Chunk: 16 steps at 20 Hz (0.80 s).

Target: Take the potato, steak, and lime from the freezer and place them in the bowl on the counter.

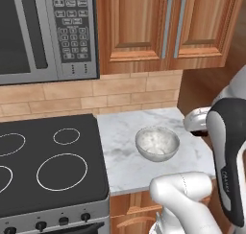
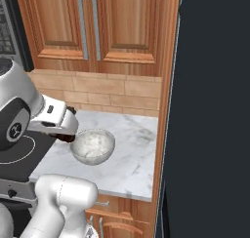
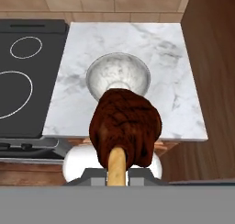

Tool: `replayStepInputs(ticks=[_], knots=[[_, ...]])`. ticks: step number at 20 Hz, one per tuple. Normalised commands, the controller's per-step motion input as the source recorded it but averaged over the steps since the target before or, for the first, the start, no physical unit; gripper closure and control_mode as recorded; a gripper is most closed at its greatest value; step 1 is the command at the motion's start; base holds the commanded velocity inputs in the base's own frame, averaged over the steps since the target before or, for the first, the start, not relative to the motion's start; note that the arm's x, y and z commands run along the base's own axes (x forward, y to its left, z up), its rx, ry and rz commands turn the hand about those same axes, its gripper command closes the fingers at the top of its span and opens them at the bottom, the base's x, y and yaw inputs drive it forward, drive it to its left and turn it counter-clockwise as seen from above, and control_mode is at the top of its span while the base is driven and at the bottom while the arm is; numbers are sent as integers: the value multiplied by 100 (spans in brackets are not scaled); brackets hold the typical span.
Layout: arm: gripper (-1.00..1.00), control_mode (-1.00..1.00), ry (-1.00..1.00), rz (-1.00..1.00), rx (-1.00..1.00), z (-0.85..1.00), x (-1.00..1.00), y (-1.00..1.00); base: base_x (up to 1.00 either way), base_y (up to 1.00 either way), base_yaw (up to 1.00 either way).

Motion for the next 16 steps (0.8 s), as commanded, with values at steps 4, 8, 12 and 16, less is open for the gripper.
replayStepInputs(ticks=[4,8,12,16], knots=[[100,-100,3,0,0,-37,50,0,0,0,0],[100,-100,5,0,0,-31,52,0,0,0,0],[100,-100,2,0,0,-43,51,0,0,0,0],[100,-100,4,0,1,-40,47,-1,0,0,0]])
